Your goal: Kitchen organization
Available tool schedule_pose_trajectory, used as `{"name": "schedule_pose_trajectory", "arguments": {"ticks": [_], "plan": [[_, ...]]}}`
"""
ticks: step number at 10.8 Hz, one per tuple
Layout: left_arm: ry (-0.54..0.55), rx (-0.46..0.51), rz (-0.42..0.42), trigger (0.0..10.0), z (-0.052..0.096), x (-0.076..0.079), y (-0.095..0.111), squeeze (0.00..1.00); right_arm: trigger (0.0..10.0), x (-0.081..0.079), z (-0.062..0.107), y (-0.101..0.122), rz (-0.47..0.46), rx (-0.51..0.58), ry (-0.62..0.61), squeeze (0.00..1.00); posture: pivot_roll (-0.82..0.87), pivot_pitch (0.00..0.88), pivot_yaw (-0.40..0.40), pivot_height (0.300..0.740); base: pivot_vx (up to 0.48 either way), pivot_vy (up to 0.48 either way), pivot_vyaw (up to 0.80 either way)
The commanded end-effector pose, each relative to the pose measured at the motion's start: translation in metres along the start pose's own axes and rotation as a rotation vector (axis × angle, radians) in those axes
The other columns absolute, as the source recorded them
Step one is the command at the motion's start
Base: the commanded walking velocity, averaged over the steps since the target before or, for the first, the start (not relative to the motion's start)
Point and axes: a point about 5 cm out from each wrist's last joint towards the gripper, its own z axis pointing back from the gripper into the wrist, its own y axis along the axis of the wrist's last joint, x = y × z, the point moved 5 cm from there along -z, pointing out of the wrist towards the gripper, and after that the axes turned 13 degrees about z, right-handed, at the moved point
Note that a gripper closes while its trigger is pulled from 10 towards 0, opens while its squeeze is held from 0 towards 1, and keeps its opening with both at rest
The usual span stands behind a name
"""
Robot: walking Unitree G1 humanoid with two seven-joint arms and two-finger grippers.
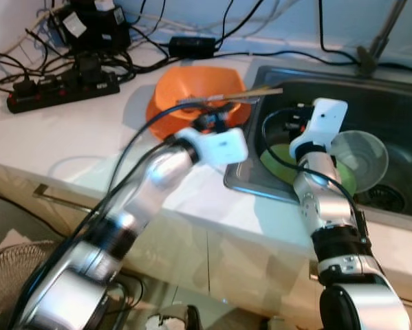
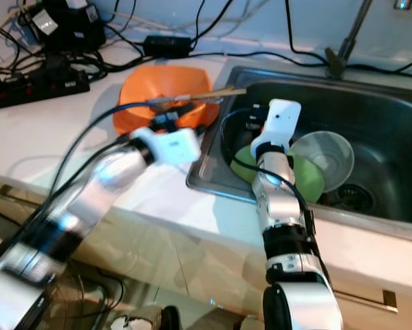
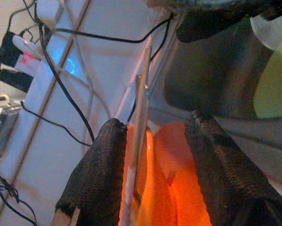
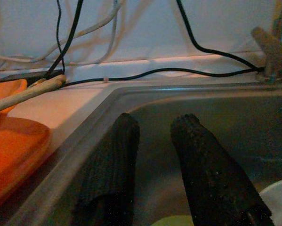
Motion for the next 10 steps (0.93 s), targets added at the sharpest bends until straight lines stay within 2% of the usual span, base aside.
{"name": "schedule_pose_trajectory", "arguments": {"ticks": [1, 2, 4, 7, 10], "plan": [[0.014, -0.008, -0.029, 10.0, -0.005, -0.006, -0.001, 0.0, 10.0, 0.0, -0.003, 0.005, 0.0, 0.009, -0.004, 0.0, 0.07, 0.045, 0.071, 0.74, 0.0, 0.0, 0.0], [0.055, -0.009, -0.056, 10.0, -0.018, -0.018, 0.003, 0.0, 10.0, 0.003, -0.003, 0.006, 0.002, 0.012, -0.015, 0.0, 0.07, 0.052, 0.076, 0.74, 0.0, 0.0, 0.0], [0.071, -0.016, -0.069, 10.0, -0.029, -0.024, 0.004, 0.0, 10.0, 0.009, -0.003, 0.005, 0.005, 0.01, -0.032, 0.0, 0.06, 0.063, 0.079, 0.74, 0.0, 0.0, 0.0], [0.065, -0.022, -0.049, 10.0, -0.045, -0.018, 0.004, 0.0, 10.0, 0.01, -0.001, 0.005, 0.002, 0.009, -0.042, 0.0, 0.05, 0.076, 0.083, 0.74, 0.0, 0.0, 0.0], [0.052, -0.033, -0.05, 10.0, -0.051, -0.011, 0.0, 0.0, 10.0, 0.013, 0.0, 0.004, -0.001, 0.006, -0.052, 0.0, 0.05, 0.093, 0.087, 0.74, 0.0, 0.0, 0.0]]}}
